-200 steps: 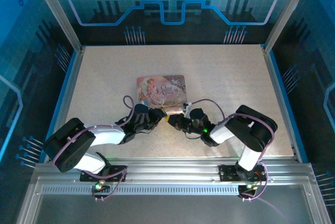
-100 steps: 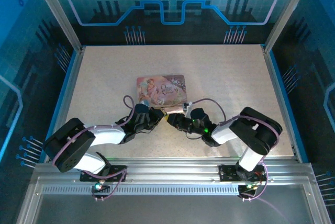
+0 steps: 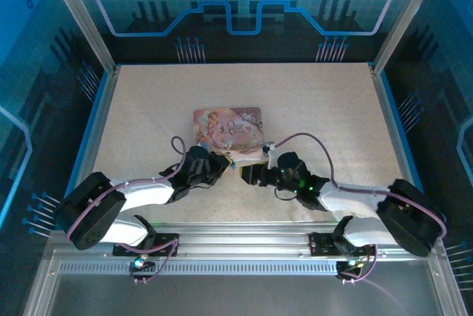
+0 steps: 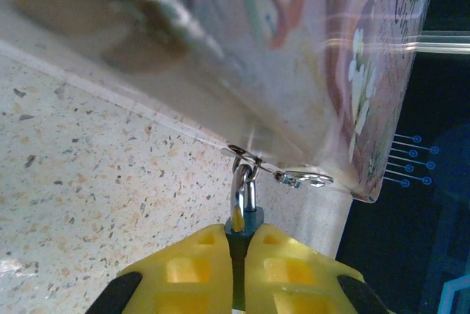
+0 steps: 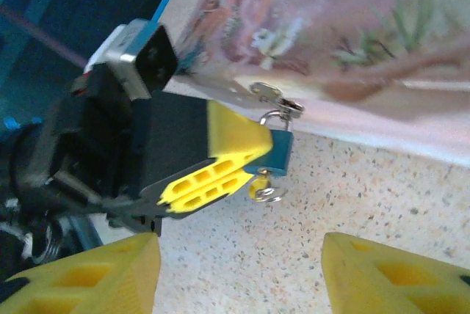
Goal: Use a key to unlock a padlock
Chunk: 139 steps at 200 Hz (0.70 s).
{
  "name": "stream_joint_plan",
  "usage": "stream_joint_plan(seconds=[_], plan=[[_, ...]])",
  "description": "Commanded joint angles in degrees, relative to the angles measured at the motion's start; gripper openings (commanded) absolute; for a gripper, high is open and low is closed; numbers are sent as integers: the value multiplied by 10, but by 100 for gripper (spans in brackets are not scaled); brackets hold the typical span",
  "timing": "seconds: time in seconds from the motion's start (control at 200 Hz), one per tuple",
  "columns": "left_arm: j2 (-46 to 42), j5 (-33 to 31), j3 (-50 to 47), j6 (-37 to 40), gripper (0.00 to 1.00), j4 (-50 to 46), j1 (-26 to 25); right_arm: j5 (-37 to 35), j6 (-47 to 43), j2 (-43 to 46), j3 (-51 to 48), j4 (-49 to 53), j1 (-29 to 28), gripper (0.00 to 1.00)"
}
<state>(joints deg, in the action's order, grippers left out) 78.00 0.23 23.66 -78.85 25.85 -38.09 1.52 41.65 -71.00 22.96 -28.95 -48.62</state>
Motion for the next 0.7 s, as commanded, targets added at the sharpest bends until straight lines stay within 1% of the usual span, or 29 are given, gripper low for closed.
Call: stream_joint_plan(seconds=[0.0, 0.1, 0.175, 0.27, 0.35, 0.355, 0.36, 0.365, 0.375, 0.52, 0.69], plan=[[-27, 8, 34, -12, 0, -40, -4, -67, -193, 54, 30, 131, -31, 62], [-40, 11, 52, -15, 0, -92, -4, -101, -278, 87, 25, 161, -46, 62], [-47, 12, 67, -26, 0, -141, -3, -122, -331, 106, 18, 162, -55, 62], [-54, 14, 86, -33, 0, -186, -3, -129, -410, 119, 11, 155, -67, 64], [-57, 17, 96, -44, 0, -211, -3, -130, -486, 121, 15, 165, -80, 82], [-57, 17, 97, -44, 0, -212, -3, -130, -491, 121, 16, 166, -81, 86], [-57, 17, 97, -45, 0, -212, -4, -130, -495, 120, 17, 167, -82, 93], [-58, 17, 98, -45, 0, -213, -4, -129, -498, 120, 17, 168, -82, 97], [-58, 18, 99, -46, 0, -215, -3, -129, -508, 119, 18, 170, -83, 100], [-57, 28, 119, -57, 0, -247, -4, -158, -591, 93, 42, 189, -99, 100], [-56, 34, 137, -58, 0, -277, -3, -190, -614, 51, 70, 191, -106, 100]])
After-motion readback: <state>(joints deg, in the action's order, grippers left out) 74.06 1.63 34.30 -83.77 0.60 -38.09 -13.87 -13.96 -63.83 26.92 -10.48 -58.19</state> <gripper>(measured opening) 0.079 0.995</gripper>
